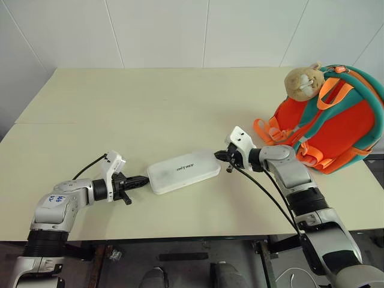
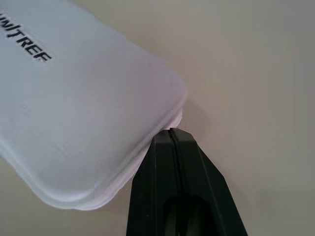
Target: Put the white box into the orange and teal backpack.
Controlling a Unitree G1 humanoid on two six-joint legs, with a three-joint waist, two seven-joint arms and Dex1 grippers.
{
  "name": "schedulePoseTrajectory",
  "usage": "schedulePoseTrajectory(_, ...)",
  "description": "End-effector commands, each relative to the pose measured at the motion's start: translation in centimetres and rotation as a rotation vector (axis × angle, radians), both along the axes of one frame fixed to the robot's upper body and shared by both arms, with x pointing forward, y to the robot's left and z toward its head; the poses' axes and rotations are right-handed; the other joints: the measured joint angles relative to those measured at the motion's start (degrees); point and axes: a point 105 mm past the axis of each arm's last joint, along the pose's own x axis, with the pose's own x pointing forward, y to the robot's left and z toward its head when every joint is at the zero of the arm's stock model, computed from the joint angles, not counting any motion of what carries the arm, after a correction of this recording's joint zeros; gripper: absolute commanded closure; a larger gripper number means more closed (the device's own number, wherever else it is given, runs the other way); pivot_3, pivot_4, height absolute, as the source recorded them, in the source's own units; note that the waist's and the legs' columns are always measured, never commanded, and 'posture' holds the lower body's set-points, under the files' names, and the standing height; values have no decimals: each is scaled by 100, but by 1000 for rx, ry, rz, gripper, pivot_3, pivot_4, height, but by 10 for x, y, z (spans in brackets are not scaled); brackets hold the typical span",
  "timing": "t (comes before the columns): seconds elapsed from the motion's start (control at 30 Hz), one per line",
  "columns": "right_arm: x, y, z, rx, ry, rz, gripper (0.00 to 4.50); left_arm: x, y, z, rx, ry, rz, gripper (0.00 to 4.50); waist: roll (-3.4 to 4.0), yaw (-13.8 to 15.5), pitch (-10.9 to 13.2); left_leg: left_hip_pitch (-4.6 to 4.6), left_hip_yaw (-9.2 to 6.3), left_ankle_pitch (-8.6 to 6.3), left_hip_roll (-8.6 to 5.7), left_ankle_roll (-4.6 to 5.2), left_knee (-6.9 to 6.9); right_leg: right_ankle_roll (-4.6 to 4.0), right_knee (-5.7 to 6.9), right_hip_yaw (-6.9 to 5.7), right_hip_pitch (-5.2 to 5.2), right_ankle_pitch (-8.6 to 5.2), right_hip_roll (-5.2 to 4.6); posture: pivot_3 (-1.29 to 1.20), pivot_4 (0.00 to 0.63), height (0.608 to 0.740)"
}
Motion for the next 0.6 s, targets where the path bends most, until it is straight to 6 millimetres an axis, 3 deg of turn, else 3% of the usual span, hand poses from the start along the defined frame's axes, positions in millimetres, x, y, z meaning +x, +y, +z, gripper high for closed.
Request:
schedulePoseTrajectory(0.03, -21, 20, 8, 6, 8, 141, 4482, 1, -12, 12, 7, -52, -69, 4488, 0, -2, 0, 0, 0, 0, 0, 0, 0, 0, -1, 0, 0, 0, 0, 0, 150, 740)
schedulePoseTrajectory(0.33, -70, 3, -1, -74, 124, 235, 4482, -10, -26, 20, 51, -42, -176, 4488, 0, 65, 0, -7, 0, -16, 0, 3, -1, 1, -23, -1, 2, -1, 0, 0, 150, 740)
schedulePoseTrajectory(0.6, -84, -10, -2, -100, 153, 196, 4482, -23, -35, 14, 90, 11, -247, 4488, -3, 113, 2, -6, 3, -19, 0, 5, 3, 1, -26, 2, 3, -1, 0, 0, 150, 740)
